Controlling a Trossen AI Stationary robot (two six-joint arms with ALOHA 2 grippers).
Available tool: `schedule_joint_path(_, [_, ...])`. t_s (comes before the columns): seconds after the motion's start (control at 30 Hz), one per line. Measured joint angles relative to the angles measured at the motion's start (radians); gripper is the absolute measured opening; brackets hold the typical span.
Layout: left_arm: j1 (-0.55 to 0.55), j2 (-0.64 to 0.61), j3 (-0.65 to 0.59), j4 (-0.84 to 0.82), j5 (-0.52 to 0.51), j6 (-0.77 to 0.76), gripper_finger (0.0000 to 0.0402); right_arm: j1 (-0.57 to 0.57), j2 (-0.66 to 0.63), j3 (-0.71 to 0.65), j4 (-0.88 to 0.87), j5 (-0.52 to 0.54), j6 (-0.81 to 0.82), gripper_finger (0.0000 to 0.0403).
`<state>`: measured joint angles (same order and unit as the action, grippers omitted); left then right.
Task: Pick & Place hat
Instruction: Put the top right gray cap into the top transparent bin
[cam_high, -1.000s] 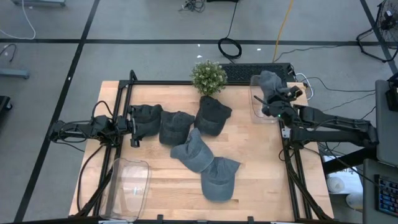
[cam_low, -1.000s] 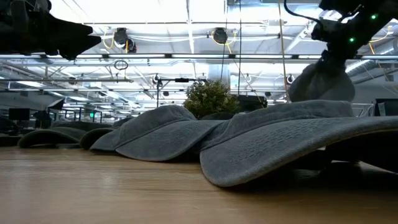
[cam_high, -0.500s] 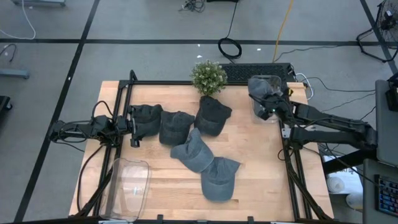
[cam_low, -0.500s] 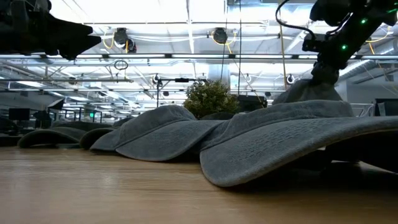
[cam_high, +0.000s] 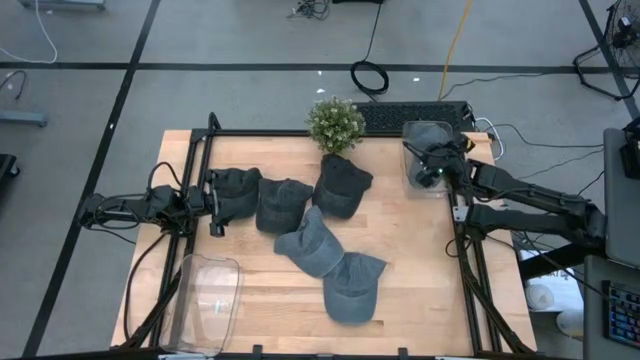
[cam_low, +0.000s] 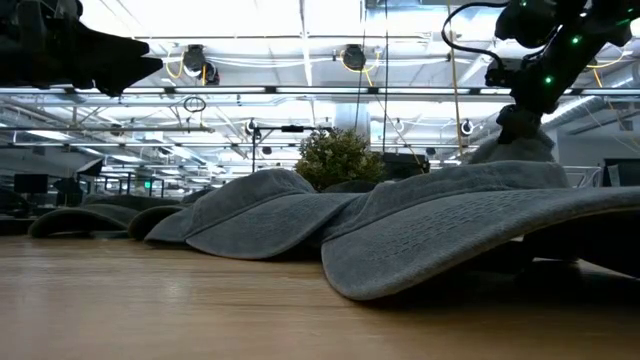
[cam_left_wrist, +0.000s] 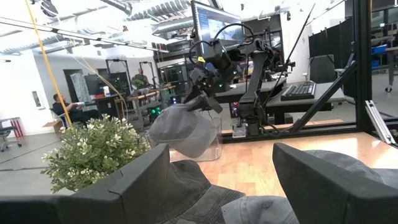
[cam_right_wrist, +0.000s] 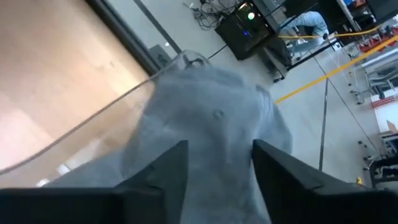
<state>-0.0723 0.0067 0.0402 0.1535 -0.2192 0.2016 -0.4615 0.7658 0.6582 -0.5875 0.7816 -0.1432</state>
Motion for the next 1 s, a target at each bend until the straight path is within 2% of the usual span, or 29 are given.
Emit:
schedule_joint_path(0.17, [0.000,0.000,0.000,0.000,0.000,0.000,0.0294,-0.011,0.003,0.000,0.096,-0.015,-0.015,0.0224])
schedule_joint_path(0.33, [0.000,0.000,0.000,0.000,0.000,0.000,0.0294,-0.011,0.016,0.000,0.133,0.024,-0.001,0.0245])
schedule_joint_path(0.43, [0.000,0.000,0.000,0.000,0.000,0.000,0.0294,-0.008,0.018,0.000,0.121,-0.077,0.054,0.0238])
schedule_joint_path(0.57, [0.000,0.000,0.000,0.000,0.000,0.000,0.0294,-0.016,0.028,0.042,-0.007,-0.264,0.162,0.0190])
schedule_joint_path(0.63, [0.000,0.000,0.000,0.000,0.000,0.000,0.0294,-0.039,0.054,0.106,-0.159,-0.284,0.220,0.0143])
schedule_joint_path(0.73, [0.000,0.000,0.000,0.000,0.000,0.000,0.0294,-0.096,0.114,0.199,-0.383,-0.275,0.291,0.0043])
schedule_joint_path(0.77, [0.000,0.000,0.000,0.000,0.000,0.000,0.0294,-0.115,0.133,0.222,-0.431,-0.276,0.298,0.0022])
schedule_joint_path(0.9, [0.000,0.000,0.000,0.000,0.000,0.000,0.0294,-0.198,0.215,0.245,-0.531,-0.289,0.329,0.0006])
schedule_joint_path(1.0, [0.000,0.000,0.000,0.000,0.000,0.000,0.0294,-0.267,0.282,0.229,-0.543,-0.274,0.310,0.0002])
